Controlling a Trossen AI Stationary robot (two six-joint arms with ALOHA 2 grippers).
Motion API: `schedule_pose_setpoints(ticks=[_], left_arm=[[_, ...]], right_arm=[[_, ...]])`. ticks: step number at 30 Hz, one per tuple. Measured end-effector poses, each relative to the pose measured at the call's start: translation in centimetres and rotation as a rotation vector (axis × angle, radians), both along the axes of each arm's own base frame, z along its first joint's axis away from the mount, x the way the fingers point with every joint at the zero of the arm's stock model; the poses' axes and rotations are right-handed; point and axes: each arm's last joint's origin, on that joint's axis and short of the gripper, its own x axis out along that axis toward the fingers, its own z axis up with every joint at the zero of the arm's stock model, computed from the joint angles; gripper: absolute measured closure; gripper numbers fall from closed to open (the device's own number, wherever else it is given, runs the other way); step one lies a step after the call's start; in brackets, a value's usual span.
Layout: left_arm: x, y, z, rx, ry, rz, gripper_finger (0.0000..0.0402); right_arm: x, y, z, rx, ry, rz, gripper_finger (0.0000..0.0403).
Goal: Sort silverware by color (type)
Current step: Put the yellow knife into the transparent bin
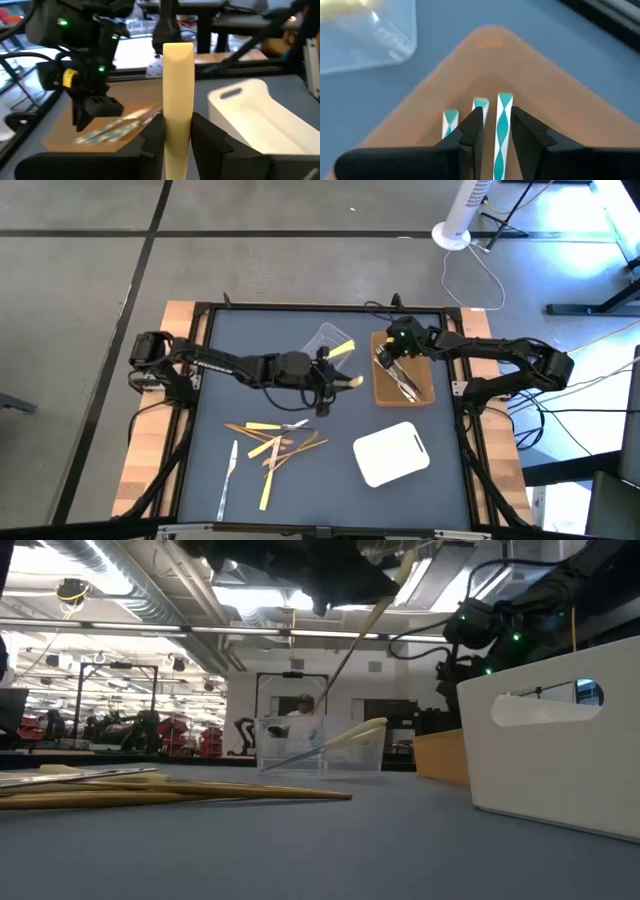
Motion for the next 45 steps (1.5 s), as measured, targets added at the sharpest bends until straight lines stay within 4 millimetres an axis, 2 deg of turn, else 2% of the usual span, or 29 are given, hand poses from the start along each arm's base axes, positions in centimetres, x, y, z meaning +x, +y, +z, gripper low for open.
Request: schedule_pose_setpoints(ticks=[12,20,25,34,45], left_arm=[[0.2,3.0,1.1,-0.004,-0.119,0.061,0.0329],[0.0,5.0,1.5,0.003,-0.162,0.115,0.0327],[-0.3,6.8,1.4,0.006,-0.152,0.163,0.033],[-1.0,9.3,0.1,-0.01,-0.017,0.232,0.033],[-1.9,9.8,-1.8,-0.031,0.194,0.269,0.0327]], right_arm=[[1.5,-0.7,2.9,0.004,-0.105,0.051,0.0317],[1.8,-0.4,3.0,0.08,-0.157,0.112,0.0317],[2.4,0.7,3.0,0.08,-0.157,0.147,0.0317],[3.8,3.1,3.2,0.07,-0.178,0.256,0.0317],[4.6,5.1,3.3,0.027,-0.161,0.296,0.0317]])
